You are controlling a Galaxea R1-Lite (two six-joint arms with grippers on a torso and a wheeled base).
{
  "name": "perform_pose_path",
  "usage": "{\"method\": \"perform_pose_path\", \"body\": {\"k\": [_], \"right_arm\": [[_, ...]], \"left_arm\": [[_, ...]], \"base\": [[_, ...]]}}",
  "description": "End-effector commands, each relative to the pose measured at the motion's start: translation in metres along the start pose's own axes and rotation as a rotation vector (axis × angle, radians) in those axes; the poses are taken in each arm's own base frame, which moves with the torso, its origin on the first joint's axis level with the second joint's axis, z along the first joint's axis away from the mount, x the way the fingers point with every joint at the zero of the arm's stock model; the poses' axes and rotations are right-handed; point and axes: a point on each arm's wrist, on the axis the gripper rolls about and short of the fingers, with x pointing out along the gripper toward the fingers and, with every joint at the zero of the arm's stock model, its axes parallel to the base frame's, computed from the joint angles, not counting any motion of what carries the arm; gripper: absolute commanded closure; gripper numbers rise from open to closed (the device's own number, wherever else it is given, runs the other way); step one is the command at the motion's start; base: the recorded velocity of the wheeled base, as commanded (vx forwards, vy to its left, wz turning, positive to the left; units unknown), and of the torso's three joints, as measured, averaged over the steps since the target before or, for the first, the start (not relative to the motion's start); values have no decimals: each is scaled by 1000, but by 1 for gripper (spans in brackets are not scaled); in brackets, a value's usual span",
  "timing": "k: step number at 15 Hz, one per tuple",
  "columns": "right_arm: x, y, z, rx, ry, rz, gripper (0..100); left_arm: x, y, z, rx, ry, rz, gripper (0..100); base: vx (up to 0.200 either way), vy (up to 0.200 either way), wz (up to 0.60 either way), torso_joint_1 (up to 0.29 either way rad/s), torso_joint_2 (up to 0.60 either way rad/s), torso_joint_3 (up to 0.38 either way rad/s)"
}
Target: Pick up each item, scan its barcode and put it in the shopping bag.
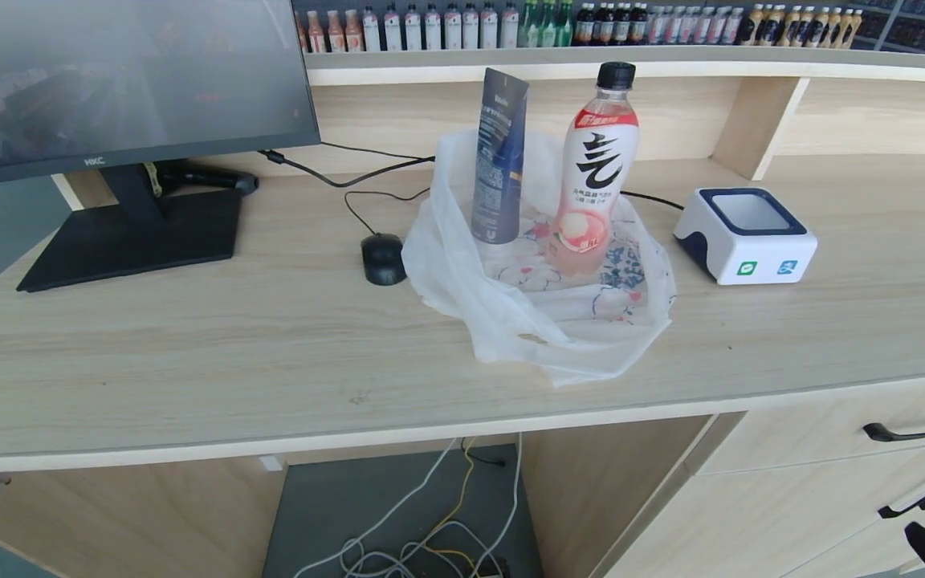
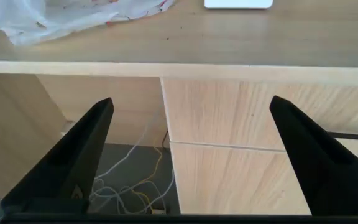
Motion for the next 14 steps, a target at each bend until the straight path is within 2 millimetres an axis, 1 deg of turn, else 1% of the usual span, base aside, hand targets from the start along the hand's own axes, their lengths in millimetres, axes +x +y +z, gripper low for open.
{"method": "perform_pose_path", "body": {"k": [1, 2, 5, 7, 8, 9, 10, 11, 13, 14], "right_arm": [[-53, -14, -43, -6, 0, -4, 0], [-54, -14, -48, -22, 1, 20, 0], [-52, -13, -48, -21, 22, 100, 0], [-51, -15, -47, -21, 22, 252, 0], [-50, -16, -47, -23, 17, 359, 0], [-49, -15, -47, -27, 30, 370, 0], [-48, -15, -47, -28, 38, 362, 0], [-47, -12, -47, -11, 71, 241, 0], [-46, -9, -46, -10, 102, 55, 0], [-47, -7, -46, -3, 109, -80, 0]], "left_arm": [[0, 0, 0, 0, 0, 0, 0], [0, 0, 0, 3, 0, -1, 0], [0, 0, 0, 1, 0, 0, 0], [0, 0, 0, 1, 0, -1, 0], [0, 0, 0, 1, 0, 0, 0], [0, 0, 0, 1, 0, -1, 0], [0, 0, 0, 3, 2, -3, 0], [0, 0, 0, 3, 2, 0, 0], [0, 0, 0, 1, 0, -3, 0], [0, 0, 0, 1, 0, 0, 0]], "base": [[0, 0, 0, 0, 0, 0], [0, 0, 0, 0, 0, 0], [0, 0, 0, 0, 0, 0], [0, 0, 0, 0, 0, 0], [0, 0, 0, 0, 0, 0], [0, 0, 0, 0, 0, 0], [0, 0, 0, 0, 0, 0], [0, 0, 0, 0, 0, 0], [0, 0, 0, 0, 0, 0], [0, 0, 0, 0, 0, 0]]}}
